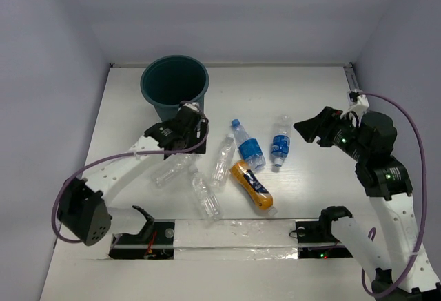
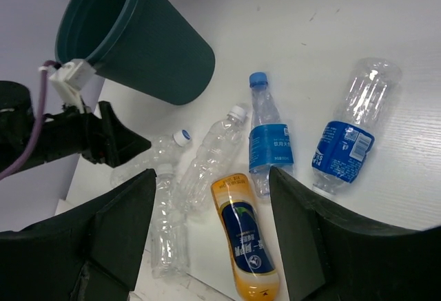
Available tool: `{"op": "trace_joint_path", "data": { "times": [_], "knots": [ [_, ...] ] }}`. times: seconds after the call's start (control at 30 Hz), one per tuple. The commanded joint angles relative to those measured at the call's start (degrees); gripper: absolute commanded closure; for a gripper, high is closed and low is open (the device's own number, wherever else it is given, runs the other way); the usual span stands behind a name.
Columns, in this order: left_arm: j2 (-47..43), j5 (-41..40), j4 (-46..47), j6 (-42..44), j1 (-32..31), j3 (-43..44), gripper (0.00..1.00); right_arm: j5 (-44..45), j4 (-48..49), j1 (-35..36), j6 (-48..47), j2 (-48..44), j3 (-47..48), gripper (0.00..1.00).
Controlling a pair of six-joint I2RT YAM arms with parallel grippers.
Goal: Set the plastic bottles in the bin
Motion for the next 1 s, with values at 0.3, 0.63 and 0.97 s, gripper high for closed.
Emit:
{"op": "trace_joint_path", "data": {
  "times": [0.3,0.63,0.97],
  "knots": [
    [-20.6,6.5,-9.7,-30.7,-10.4,-4.4,0.59,-2.2,-1.2,-0.4,-2.8,-1.5,-1.0,0.77],
    [-21.3,3.0,-12.2,-56.8,-25.7,-15.7,0.36,0.4,0.7,-0.4,-2.6,2.2,-6.4,0.53],
    [-24.0,0.4,-1.7,-61.8,-23.0,-26.0,0.20,2.4,6.7,-0.4,-1.1,10.8,-7.4,0.24]
  ]
}}
